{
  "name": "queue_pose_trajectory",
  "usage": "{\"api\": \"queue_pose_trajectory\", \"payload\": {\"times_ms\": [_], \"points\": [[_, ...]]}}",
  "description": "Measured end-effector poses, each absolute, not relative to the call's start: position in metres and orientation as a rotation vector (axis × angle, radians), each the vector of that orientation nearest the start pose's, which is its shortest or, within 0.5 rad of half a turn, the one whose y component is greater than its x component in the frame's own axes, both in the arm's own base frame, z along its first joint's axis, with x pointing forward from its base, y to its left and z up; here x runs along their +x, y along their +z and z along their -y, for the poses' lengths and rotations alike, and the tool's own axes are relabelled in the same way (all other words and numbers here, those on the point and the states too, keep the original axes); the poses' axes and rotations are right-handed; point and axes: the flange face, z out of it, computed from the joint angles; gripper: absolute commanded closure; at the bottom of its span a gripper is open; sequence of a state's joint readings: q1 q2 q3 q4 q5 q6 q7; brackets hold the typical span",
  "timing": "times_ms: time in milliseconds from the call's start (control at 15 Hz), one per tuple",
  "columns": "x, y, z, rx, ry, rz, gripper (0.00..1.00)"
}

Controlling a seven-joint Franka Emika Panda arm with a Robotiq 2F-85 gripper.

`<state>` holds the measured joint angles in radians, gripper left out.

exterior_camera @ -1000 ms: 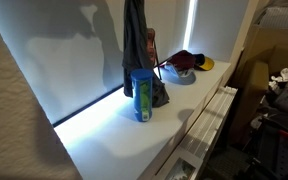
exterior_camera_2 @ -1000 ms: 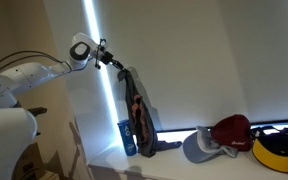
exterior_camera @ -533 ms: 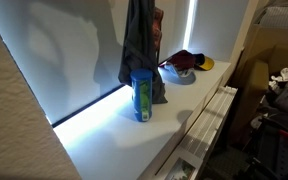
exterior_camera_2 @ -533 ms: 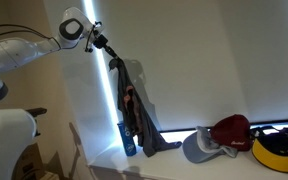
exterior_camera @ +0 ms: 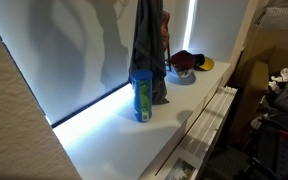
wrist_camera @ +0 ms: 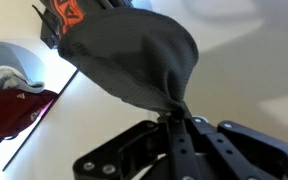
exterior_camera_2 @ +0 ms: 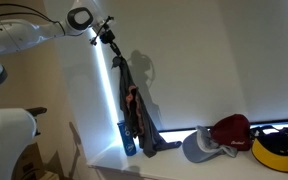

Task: Pick up the grey cloth and put it on top of the blue container.

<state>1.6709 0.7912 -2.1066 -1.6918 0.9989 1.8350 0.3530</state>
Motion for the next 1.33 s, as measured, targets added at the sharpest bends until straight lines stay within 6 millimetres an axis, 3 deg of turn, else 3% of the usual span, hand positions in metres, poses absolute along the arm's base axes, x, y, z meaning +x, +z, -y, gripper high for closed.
{"api": "queue_pose_trajectory", "payload": {"times_ms": [333,467,733,933,1067,1333], "points": [[0.528,0.693,-0.139,-2.631,-1.027,-0.685,1.0],[0.527,0.667,-0.142,-2.587,-1.155,-0.59,1.0],[0.533,0.601,-0.126,-2.43,-1.433,-0.519,1.0],[0.534,0.566,-0.136,-2.313,-1.623,-0.516,1.0],[0.534,0.557,-0.155,-2.239,-1.716,-0.497,1.0],[0.54,0.571,-0.197,-2.028,-1.783,-0.451,1.0]]}}
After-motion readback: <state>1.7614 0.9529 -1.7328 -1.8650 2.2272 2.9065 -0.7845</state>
